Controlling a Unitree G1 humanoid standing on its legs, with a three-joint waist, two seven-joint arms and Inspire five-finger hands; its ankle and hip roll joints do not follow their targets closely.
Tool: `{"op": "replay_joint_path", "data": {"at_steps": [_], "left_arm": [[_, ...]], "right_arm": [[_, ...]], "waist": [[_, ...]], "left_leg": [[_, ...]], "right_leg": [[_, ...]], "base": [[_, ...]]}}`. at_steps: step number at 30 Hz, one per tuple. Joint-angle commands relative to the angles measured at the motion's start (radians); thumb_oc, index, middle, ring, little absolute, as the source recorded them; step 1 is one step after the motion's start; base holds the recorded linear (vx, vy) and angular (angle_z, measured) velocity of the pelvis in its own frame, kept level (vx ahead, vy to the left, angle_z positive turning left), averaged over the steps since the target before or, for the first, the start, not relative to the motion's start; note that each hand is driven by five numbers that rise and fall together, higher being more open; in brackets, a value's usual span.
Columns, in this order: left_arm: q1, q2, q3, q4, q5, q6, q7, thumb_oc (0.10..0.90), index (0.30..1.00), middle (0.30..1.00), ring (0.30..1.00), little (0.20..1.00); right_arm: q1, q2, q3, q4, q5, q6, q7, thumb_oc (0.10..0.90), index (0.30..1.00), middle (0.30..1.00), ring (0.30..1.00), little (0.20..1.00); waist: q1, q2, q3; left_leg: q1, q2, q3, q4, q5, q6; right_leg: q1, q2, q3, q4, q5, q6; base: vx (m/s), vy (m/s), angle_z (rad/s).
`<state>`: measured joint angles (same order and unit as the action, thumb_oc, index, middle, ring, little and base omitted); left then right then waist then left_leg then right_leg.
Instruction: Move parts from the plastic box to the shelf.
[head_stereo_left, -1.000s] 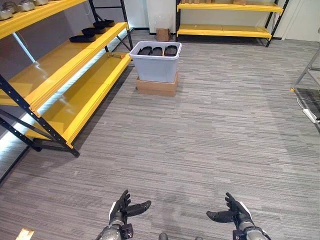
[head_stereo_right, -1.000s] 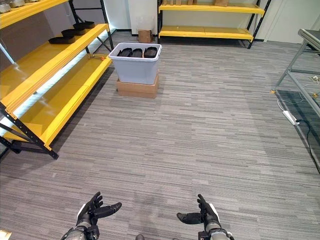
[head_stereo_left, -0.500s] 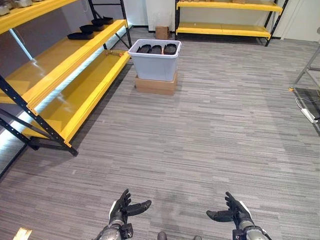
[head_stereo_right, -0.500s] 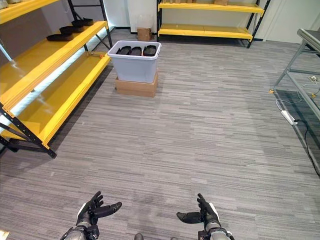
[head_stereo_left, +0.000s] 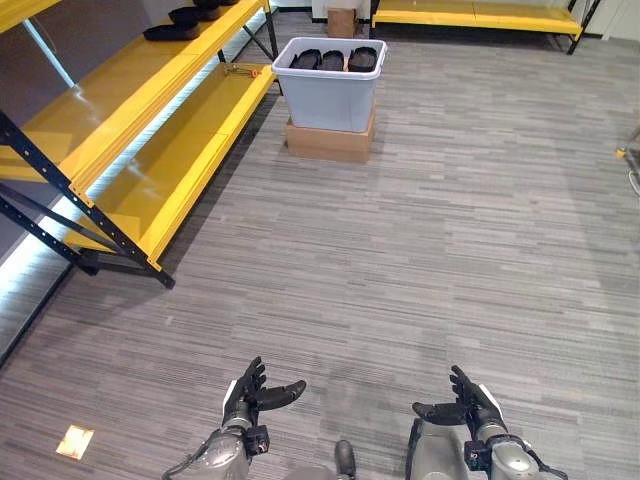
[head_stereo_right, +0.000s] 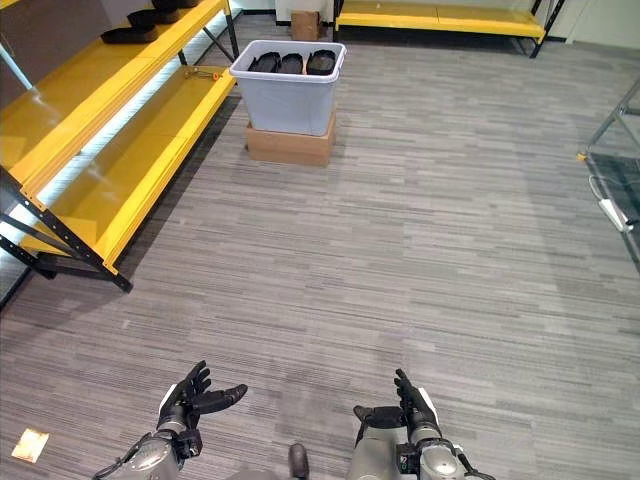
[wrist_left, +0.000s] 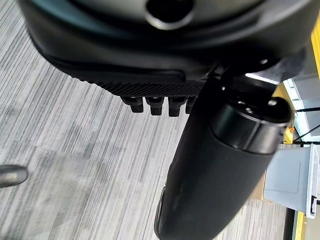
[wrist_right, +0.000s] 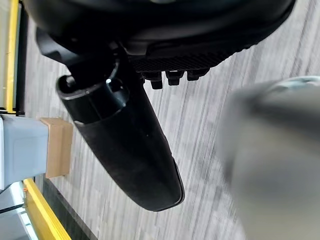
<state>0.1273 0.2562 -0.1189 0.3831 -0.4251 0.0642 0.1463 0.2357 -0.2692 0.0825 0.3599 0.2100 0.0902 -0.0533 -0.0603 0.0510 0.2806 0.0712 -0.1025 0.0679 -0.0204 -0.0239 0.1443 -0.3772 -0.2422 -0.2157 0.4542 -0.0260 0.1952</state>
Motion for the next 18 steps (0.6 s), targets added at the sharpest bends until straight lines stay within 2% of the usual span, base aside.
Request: {"op": "replay_joint_path", "data": {"at_steps": [1, 2, 3, 6, 7, 8, 9, 10, 12, 13, 15, 16, 17, 18], "left_arm": [[-0.007, 0.045, 0.032, -0.111, 0.028, -0.078, -0.018, 0.900, 1.000, 1.000, 1.000, 1.000], [-0.007, 0.046, 0.034, -0.111, 0.034, -0.079, -0.020, 0.900, 1.000, 1.000, 1.000, 1.000], [-0.009, 0.047, 0.045, -0.115, 0.049, -0.081, -0.027, 0.900, 1.000, 1.000, 1.000, 1.000], [0.000, 0.044, 0.050, -0.120, 0.063, -0.086, -0.033, 0.900, 1.000, 1.000, 1.000, 1.000], [-0.001, 0.042, 0.044, -0.119, 0.072, -0.088, -0.033, 0.900, 1.000, 1.000, 1.000, 1.000], [-0.008, 0.039, 0.035, -0.115, 0.070, -0.091, -0.032, 0.900, 1.000, 1.000, 1.000, 1.000], [-0.008, 0.039, 0.035, -0.115, 0.070, -0.091, -0.032, 0.900, 1.000, 1.000, 1.000, 1.000], [-0.007, 0.028, 0.031, -0.116, 0.057, -0.098, -0.024, 0.900, 1.000, 1.000, 1.000, 1.000], [-0.008, 0.017, 0.033, -0.117, 0.028, -0.105, -0.016, 0.900, 1.000, 1.000, 1.000, 1.000], [-0.010, 0.021, 0.034, -0.124, 0.024, -0.106, -0.017, 0.900, 1.000, 1.000, 1.000, 1.000], [-0.018, 0.039, 0.023, -0.130, 0.025, -0.103, -0.020, 0.900, 1.000, 1.000, 1.000, 1.000], [-0.019, 0.040, 0.023, -0.130, 0.025, -0.103, -0.020, 0.900, 1.000, 1.000, 1.000, 1.000], [-0.029, 0.049, 0.016, -0.135, 0.021, -0.105, -0.022, 0.900, 1.000, 1.000, 1.000, 1.000], [-0.026, 0.049, 0.014, -0.141, 0.015, -0.102, -0.020, 0.900, 1.000, 1.000, 1.000, 1.000]], "right_arm": [[-0.010, -0.005, -0.041, -0.049, 0.051, -0.075, -0.008, 0.900, 1.000, 1.000, 1.000, 1.000], [-0.007, -0.006, -0.043, -0.050, 0.050, -0.074, -0.009, 0.900, 1.000, 1.000, 1.000, 1.000], [-0.010, -0.003, -0.044, -0.051, 0.043, -0.073, -0.006, 0.900, 1.000, 1.000, 1.000, 1.000], [-0.014, -0.005, -0.044, -0.046, 0.031, -0.072, -0.004, 0.900, 1.000, 1.000, 1.000, 1.000], [-0.010, -0.005, -0.045, -0.044, 0.037, -0.077, -0.002, 0.900, 1.000, 1.000, 1.000, 1.000], [-0.007, -0.006, -0.044, -0.041, 0.039, -0.077, -0.005, 0.900, 1.000, 1.000, 1.000, 1.000], [-0.007, -0.006, -0.044, -0.040, 0.039, -0.077, -0.005, 0.900, 1.000, 1.000, 1.000, 1.000], [-0.018, -0.016, -0.027, -0.035, 0.045, -0.079, -0.004, 0.900, 1.000, 1.000, 1.000, 1.000], [-0.045, -0.036, -0.011, -0.039, 0.044, -0.082, 0.005, 0.900, 1.000, 1.000, 1.000, 1.000], [-0.053, -0.043, -0.007, -0.041, 0.048, -0.090, 0.006, 0.900, 1.000, 1.000, 1.000, 1.000], [-0.052, -0.051, -0.010, -0.048, 0.065, -0.096, 0.000, 0.900, 1.000, 1.000, 1.000, 1.000], [-0.052, -0.051, -0.010, -0.048, 0.065, -0.096, 0.000, 0.900, 1.000, 1.000, 1.000, 1.000], [-0.064, -0.057, -0.009, -0.042, 0.069, -0.102, -0.008, 0.900, 1.000, 1.000, 1.000, 1.000], [-0.075, -0.070, -0.012, -0.040, 0.065, -0.094, -0.024, 0.900, 1.000, 1.000, 1.000, 1.000]], "waist": [[-0.023, -0.034, -0.062], [-0.029, -0.038, -0.066], [-0.030, -0.044, -0.074], [-0.032, -0.052, -0.093], [-0.049, -0.056, -0.120], [-0.070, -0.048, -0.129], [-0.071, -0.051, -0.130], [-0.061, -0.031, -0.149], [-0.048, -0.010, -0.164], [-0.042, -0.010, -0.168], [-0.030, -0.037, -0.155], [-0.033, -0.042, -0.157], [-0.018, -0.058, -0.139], [0.013, -0.074, -0.104]], "left_leg": [[0.161, 0.070, -0.049, -0.050, -0.113, -0.118], [0.180, 0.071, -0.055, -0.052, -0.126, -0.132], [0.229, 0.084, -0.049, -0.049, -0.167, -0.156], [0.271, 0.094, -0.048, -0.037, -0.202, -0.167], [0.307, 0.116, -0.060, 0.000, -0.226, -0.179], [0.323, 0.135, -0.071, 0.025, -0.238, -0.184], [0.320, 0.132, -0.072, 0.025, -0.236, -0.184], [0.318, 0.168, -0.071, 0.084, -0.166, -0.205], [0.268, 0.177, -0.079, 0.191, -0.017, -0.230], [0.216, 0.193, -0.075, 0.296, 0.091, -0.254], [0.088, 0.209, -0.076, 0.531, 0.218, -0.287], [0.083, 0.205, -0.079, 0.532, 0.221, -0.287], [0.033, 0.205, -0.071, 0.627, 0.232, -0.284], [-0.041, 0.209, -0.020, 0.711, 0.150, -0.244]], "right_leg": [[0.078, -0.001, -0.059, -0.255, 0.191, -0.015], [0.082, -0.010, -0.068, -0.332, 0.221, 0.001], [0.086, -0.033, -0.118, -0.454, 0.271, 0.027], [0.092, -0.031, -0.132, -0.485, 0.301, 0.037], [0.098, 0.014, -0.088, -0.474, 0.281, 0.015], [0.088, 0.045, -0.015, -0.469, 0.280, 0.007], [0.086, 0.042, -0.014, -0.469, 0.281, 0.007], [0.098, 0.102, -0.014, -0.446, 0.273, -0.014], [0.133, 0.149, -0.038, -0.463, 0.254, -0.042], [0.163, 0.169, -0.048, -0.473, 0.235, -0.066], [0.240, 0.198, -0.036, -0.512, 0.191, -0.115], [0.237, 0.193, -0.038, -0.512, 0.192, -0.115], [0.267, 0.192, -0.045, -0.516, 0.170, -0.128], [0.329, 0.200, -0.035, -0.522, 0.127, -0.148]], "base": [[0.26, -0.079, 0.83], [0.40, -0.121, 0.77], [0.53, -0.162, 0.54], [0.46, -0.152, 0.04], [0.53, -0.193, -0.08], [0.52, -0.194, 0.11], [0.47, -0.192, 0.39], [0.44, -0.209, 0.87], [0.45, -0.243, 0.50], [0.30, -0.249, -0.44], [0.26, -0.269, -0.37], [0.21, -0.238, -0.01], [0.27, -0.255, 0.05], [0.38, -0.297, 0.05]]}}
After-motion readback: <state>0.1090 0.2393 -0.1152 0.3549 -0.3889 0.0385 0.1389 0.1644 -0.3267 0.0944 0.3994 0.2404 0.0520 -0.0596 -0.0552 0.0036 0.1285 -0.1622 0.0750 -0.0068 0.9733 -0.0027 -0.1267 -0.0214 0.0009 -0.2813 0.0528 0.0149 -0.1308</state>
